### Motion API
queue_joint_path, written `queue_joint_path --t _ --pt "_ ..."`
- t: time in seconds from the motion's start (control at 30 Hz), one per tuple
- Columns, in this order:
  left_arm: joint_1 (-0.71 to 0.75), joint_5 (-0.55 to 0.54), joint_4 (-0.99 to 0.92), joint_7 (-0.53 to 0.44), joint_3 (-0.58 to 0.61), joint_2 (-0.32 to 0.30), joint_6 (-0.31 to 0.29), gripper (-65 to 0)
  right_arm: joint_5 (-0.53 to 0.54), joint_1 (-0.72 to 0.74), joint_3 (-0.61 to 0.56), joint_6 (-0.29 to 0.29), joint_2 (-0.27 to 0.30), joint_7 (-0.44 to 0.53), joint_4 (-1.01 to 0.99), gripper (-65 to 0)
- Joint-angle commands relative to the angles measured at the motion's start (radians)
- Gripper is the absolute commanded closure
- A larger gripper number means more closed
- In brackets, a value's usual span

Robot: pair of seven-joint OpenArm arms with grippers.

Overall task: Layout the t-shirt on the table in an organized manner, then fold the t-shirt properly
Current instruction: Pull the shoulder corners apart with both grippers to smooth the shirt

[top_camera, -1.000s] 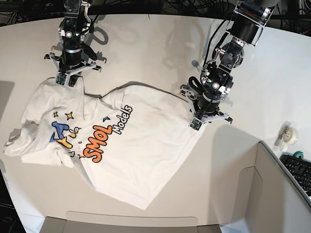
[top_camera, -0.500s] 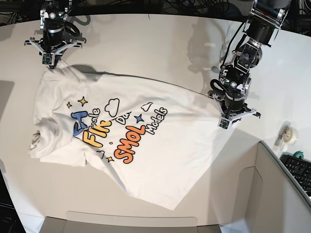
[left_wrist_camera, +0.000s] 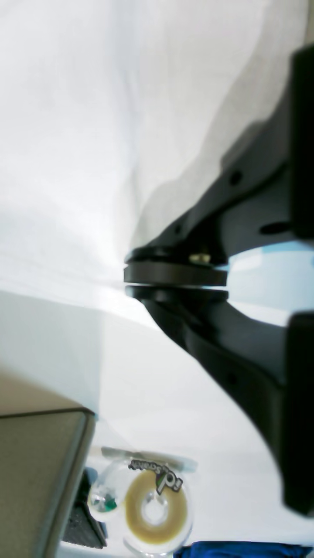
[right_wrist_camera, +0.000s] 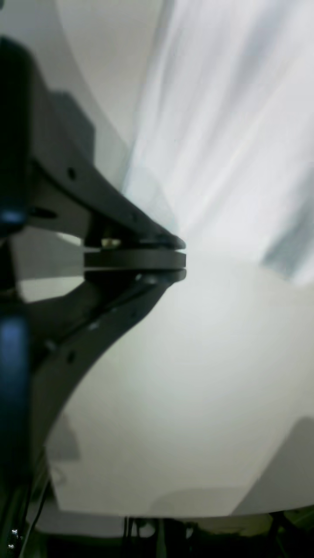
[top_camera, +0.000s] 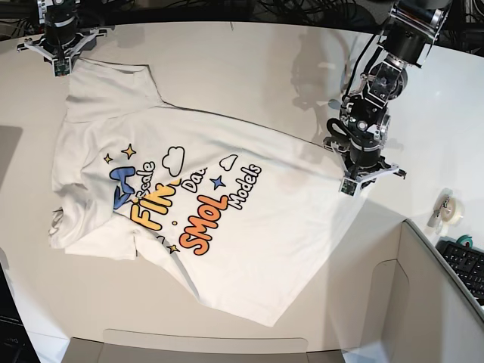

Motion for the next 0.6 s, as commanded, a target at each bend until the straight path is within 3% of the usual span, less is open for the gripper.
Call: queue_joint_path --t 0.0,0.17,0.37,0.47,0.57 --pt "0.018 -0.039 -0.004 0.099 -0.001 -0.008 -0.032 -0.1 -0.005 -0.02 0.007 -0.005 0.017 0.02 0.037 0.0" --pt "0.095 -0.039 0.048 0.149 -0.007 -0.008 -0.03 0.0 -0.003 -0.063 0.121 -0.005 0.0 0.02 0.134 0.0" --pt "0.21 -0.039 0.163 0.208 -0.116 -0.007 -0.03 0.0 0.01 -0.037 0.294 -0.005 -0.028 0.022 0.172 0.0" --pt "0.237 -0.039 0.201 0.241 -0.153 -0.007 -0.03 0.0 0.075 0.003 0.297 -0.005 -0.028 0.022 0.172 0.0" --pt "0.28 -0.039 0.255 0.275 -0.163 -0.007 -0.03 0.0 0.205 0.051 0.25 -0.005 -0.034 0.022 0.171 0.0"
